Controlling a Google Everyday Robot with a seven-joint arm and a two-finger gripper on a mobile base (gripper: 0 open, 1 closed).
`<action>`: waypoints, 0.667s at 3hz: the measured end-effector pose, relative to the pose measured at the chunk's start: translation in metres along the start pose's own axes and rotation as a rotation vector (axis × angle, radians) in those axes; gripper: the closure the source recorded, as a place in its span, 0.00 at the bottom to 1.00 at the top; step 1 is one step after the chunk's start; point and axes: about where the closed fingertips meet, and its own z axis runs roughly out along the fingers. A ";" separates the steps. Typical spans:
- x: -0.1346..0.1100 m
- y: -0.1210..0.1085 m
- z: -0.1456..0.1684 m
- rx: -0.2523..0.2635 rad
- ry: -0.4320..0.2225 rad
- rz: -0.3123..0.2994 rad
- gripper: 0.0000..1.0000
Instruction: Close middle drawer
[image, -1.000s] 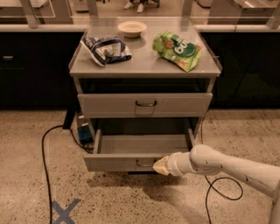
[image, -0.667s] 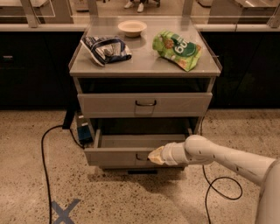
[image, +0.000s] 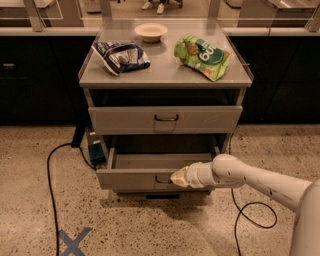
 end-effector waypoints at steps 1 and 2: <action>-0.010 -0.019 -0.001 0.029 -0.031 0.006 1.00; -0.051 -0.039 0.002 0.046 -0.077 -0.054 1.00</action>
Offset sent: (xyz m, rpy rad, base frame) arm 0.0705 0.0022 0.0495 0.0419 -0.1457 -0.0318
